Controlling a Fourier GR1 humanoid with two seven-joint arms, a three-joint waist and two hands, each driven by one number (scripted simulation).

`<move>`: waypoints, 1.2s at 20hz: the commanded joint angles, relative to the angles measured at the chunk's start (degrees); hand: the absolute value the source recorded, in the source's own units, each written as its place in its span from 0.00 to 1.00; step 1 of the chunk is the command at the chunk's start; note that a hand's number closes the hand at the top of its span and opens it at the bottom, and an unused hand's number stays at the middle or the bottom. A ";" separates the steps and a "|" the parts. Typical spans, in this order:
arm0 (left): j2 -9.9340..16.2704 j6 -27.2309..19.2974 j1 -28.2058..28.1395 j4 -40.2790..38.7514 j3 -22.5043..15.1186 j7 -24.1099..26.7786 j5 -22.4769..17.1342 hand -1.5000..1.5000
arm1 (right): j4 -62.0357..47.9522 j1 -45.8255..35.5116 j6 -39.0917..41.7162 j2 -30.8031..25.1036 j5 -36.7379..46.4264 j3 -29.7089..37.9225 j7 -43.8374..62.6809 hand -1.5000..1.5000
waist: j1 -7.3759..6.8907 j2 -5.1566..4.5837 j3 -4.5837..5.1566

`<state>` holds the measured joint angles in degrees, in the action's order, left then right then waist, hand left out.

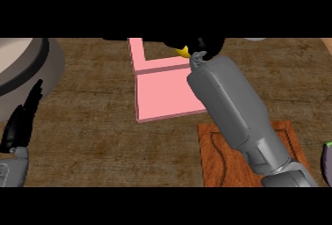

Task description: Pick the lemon from the cutting board and place it in the cardboard box

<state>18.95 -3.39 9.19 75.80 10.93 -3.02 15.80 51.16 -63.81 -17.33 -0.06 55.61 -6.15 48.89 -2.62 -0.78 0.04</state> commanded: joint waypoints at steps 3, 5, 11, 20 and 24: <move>1.36 2.36 0.68 0.35 0.73 -0.34 -1.34 0.50 | -16.78 -6.17 -10.08 0.06 -3.41 3.74 0.09 1.00 | -1.19 -0.25 0.00; -0.38 1.02 -1.65 -0.20 0.01 2.42 -0.74 0.50 | -18.34 -4.30 -12.64 0.06 -7.35 6.32 -1.94 0.00 | -1.67 -0.48 -0.01; 0.46 1.38 -1.14 0.02 0.77 2.05 -0.88 0.50 | -27.77 -6.89 -17.67 -0.52 -11.18 10.99 -12.82 0.00 | -1.30 -0.73 -0.04; 0.06 1.37 1.42 -0.63 0.23 -1.50 -0.11 0.50 | -25.59 -6.56 -32.88 0.06 -14.33 11.07 -23.95 0.00 | 0.31 -0.02 -0.07; 1.85 1.23 0.49 -0.88 2.47 -0.65 -0.66 0.50 | -21.59 -6.58 -36.46 -0.10 -17.83 13.32 -26.49 0.00 | 1.19 0.35 -0.07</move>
<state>18.87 -2.69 9.23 75.33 11.48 -2.84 15.77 26.88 -70.69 -49.60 -0.09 39.78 5.09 25.37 -2.53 -0.73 -0.02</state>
